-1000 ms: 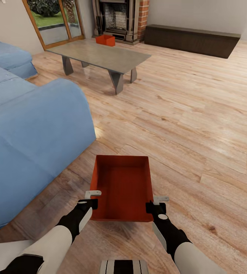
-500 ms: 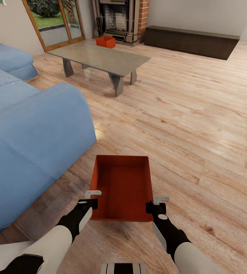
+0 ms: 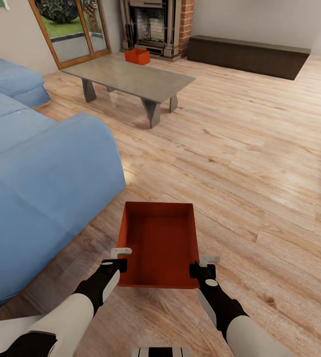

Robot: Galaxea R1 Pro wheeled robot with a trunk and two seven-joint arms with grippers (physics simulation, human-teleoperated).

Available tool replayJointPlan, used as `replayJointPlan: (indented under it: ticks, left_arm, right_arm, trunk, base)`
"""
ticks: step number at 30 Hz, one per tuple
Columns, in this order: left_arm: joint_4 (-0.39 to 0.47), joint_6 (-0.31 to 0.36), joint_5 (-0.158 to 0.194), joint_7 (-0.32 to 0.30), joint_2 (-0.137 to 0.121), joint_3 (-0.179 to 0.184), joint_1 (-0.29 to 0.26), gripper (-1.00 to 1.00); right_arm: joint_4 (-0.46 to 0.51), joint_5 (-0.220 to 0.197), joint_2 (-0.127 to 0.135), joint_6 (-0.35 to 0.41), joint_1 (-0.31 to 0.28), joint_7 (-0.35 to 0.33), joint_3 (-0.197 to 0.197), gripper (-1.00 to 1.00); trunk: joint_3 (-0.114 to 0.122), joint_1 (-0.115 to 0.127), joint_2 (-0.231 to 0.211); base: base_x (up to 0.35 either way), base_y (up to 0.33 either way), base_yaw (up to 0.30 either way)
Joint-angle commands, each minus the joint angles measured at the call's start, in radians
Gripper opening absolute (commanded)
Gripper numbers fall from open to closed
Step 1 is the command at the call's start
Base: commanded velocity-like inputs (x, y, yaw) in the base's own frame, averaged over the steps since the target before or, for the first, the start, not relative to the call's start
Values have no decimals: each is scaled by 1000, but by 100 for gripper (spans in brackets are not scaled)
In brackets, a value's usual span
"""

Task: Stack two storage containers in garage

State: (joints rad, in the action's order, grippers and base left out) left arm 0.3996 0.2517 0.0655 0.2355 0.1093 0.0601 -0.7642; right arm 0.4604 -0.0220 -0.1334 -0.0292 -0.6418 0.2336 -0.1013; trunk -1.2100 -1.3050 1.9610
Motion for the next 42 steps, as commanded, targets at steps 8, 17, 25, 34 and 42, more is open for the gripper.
replayJointPlan:
  ticks: [8, 17, 25, 34, 42]
  left_arm:
    - [0, 9, -3, 82, -8, 3, 0, -100]
    - [0, 9, -4, 82, -8, 3, 0, -100]
    - [1, 9, -3, 82, -8, 3, 0, -100]
    - [0, 9, -4, 82, -8, 3, 0, -100]
    - [1, 9, -3, 82, -8, 3, 0, -100]
  right_arm:
    - [4, 8, 2, -5, -1, 10, 3, -100]
    - [4, 8, 1, 4, -1, 9, 4, -100]
    - [3, 8, -1, 6, -2, 7, 5, -100]
    - [4, 8, -2, 5, -2, 8, 5, -100]
    - [5, 8, -2, 3, -2, 9, 5, -100]
  trunk:
    - [25, 31, -56]
    - [53, 65, -119]
    - [78, 96, -175]
    - [106, 131, -238]
    - [131, 161, -294]
  base:
    - [0, 0, 0]
    - [0, 0, 0]
    - [0, 0, 0]
    - [0, 0, 0]
    - [0, 0, 0]
